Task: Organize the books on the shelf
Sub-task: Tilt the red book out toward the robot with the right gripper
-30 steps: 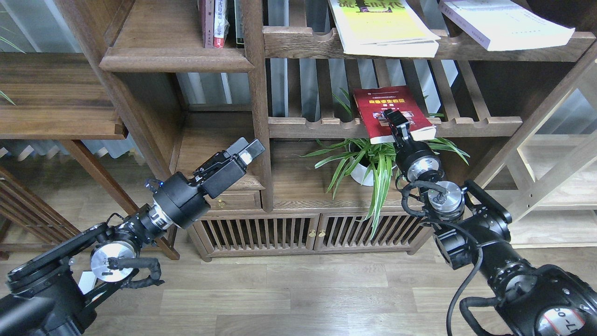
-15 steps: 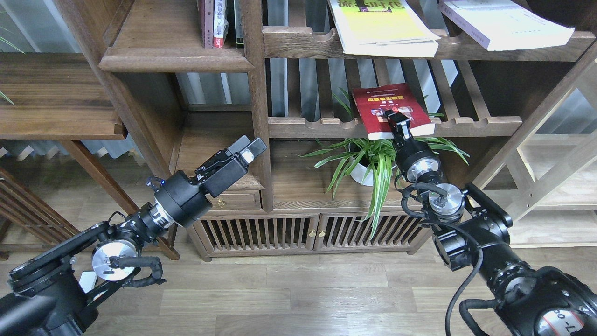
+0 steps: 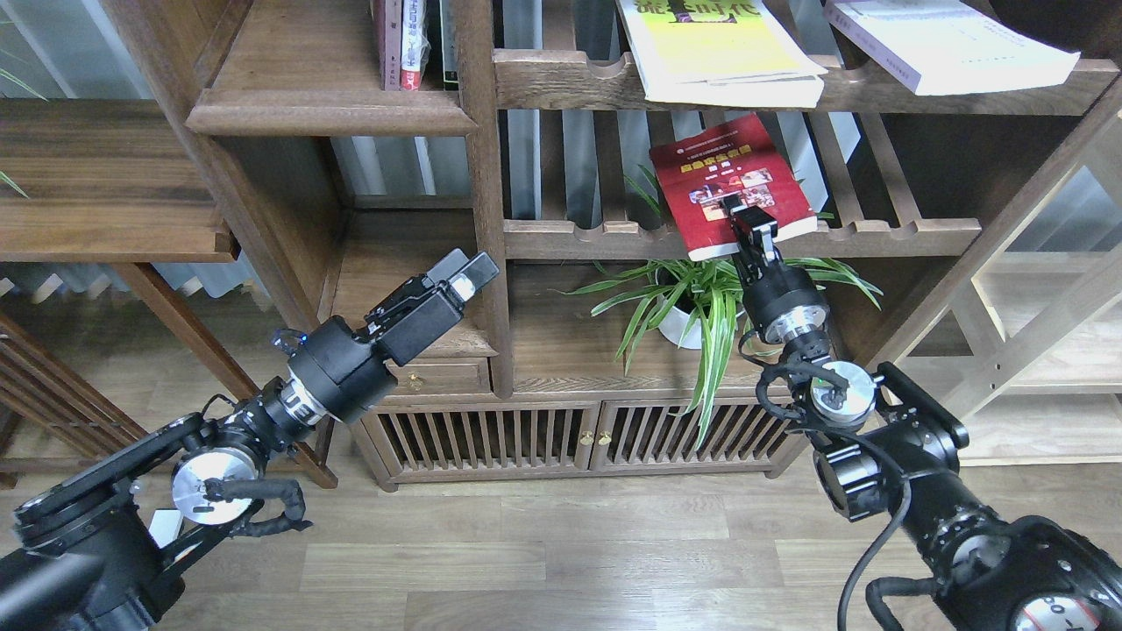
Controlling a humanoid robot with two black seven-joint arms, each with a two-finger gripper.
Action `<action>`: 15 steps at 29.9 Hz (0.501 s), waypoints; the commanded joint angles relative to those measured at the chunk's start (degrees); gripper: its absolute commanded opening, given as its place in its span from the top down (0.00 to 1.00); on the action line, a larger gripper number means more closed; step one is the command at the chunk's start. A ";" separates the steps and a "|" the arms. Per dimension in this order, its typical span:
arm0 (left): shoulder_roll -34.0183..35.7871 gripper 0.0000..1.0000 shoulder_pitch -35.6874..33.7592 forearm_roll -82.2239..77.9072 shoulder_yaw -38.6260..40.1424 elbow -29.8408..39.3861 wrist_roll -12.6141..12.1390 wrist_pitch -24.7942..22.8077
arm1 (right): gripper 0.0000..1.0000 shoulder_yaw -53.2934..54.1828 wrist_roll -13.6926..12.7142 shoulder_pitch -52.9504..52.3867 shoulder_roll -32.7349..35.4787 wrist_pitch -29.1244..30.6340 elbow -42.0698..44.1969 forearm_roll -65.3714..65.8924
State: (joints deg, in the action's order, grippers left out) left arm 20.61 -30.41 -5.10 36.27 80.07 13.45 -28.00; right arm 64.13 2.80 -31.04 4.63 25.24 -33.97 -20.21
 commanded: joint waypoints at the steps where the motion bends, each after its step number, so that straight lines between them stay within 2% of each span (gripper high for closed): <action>1: -0.05 0.01 0.00 -0.09 0.03 0.00 0.00 0.00 | 0.96 0.03 -0.42 1.94 0.38 2.76 -1.79 -0.35; 15: -1.28 0.01 -0.18 0.00 0.38 -0.35 -0.27 0.00 | 0.96 0.91 -0.69 11.69 1.26 2.76 -14.97 -3.52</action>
State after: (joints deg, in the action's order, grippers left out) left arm 19.67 -30.41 -5.12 36.48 79.92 13.24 -28.00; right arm 64.28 2.11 -21.17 5.48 28.01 -46.03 -23.36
